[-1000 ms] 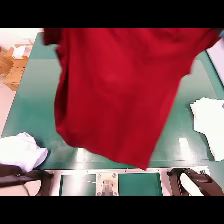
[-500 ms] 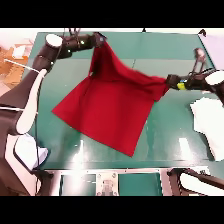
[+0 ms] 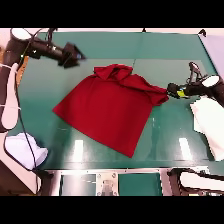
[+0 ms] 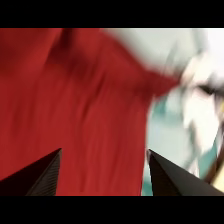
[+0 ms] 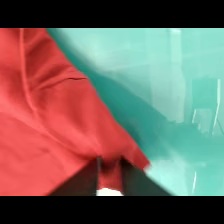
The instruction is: Fold the shirts.
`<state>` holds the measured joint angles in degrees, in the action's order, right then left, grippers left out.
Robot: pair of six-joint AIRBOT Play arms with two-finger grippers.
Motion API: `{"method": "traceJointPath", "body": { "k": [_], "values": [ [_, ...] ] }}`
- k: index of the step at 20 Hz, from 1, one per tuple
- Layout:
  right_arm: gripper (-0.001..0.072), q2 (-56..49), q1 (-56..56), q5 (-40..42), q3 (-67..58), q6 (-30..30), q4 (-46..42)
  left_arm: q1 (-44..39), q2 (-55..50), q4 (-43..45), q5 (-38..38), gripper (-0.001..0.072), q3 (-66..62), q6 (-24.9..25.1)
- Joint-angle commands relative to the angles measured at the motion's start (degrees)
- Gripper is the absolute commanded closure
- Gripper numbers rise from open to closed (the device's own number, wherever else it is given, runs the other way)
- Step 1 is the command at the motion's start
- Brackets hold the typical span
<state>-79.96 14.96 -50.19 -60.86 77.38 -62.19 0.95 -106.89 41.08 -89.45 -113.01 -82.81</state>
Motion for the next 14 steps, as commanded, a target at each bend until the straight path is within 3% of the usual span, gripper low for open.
{"method": "traceJointPath", "body": {
  "k": [1, 4, 7, 9, 14],
  "values": [
    [0.0472, -1.31, 5.35, -5.70, -2.01, -4.11, 0.24, -0.87, 6.49, 14.36, -11.65, 0.0103, 9.73, -6.08],
    [0.0208, -4.83, 6.62, -9.03, -5.57, -7.61, 2.01, -5.44, 17.18, 15.96, -4.96, 0.0103, 27.80, -5.11],
    [0.0204, -9.42, 5.97, -12.55, -10.21, -14.03, 10.19, -9.99, 27.71, 16.28, 5.25, 0.0102, 50.31, -6.05],
    [0.0205, -12.92, 4.85, -14.69, -14.91, -14.91, 10.73, -12.76, 32.54, 14.16, 12.90, 0.0102, 63.76, -8.61],
    [0.0207, -23.61, 1.81, -26.77, -28.74, -14.84, 10.67, -24.37, 34.69, -3.43, 37.35, 0.0104, 81.26, -6.67]
  ]
}}
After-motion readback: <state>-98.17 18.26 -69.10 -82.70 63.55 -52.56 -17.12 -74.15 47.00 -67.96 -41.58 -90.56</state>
